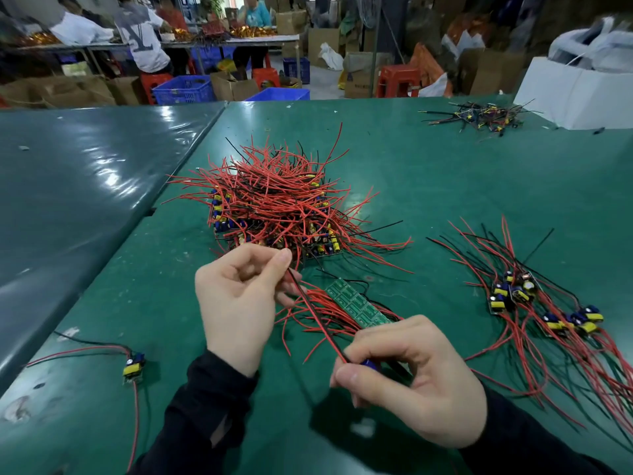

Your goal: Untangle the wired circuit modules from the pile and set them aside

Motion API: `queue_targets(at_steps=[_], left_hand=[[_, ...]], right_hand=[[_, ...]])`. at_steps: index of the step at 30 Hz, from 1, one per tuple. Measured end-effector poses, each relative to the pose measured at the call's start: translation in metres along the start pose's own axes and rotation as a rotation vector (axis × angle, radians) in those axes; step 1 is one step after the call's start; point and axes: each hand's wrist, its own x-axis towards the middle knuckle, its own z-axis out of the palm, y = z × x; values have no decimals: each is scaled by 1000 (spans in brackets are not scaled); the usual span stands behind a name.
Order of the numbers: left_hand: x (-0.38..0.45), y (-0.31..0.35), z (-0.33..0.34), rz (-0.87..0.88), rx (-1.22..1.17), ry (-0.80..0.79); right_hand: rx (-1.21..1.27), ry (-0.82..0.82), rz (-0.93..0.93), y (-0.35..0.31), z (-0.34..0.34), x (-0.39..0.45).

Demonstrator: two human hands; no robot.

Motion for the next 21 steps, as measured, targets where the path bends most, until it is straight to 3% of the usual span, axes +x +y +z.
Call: queue_targets(at_steps=[5, 9, 11, 14, 17, 21], left_hand=[[1, 7, 0, -423, -266, -83], [7, 11, -4, -727, -517, -117], [9, 13, -8, -745, -660, -130], [9, 16, -10, -619, -749, -212], [2, 18, -3, -542, -620, -407], [-16, 10, 10, -533, -354, -631]], right_hand=[[-140, 58, -128, -1, 2, -1], [-128, 79, -102, 2, 3, -1], [-95, 111, -37, 6, 3, -1], [27, 210, 103, 12, 3, 0], [131, 298, 201, 17, 3, 1], [147, 310, 196, 19, 2, 4]])
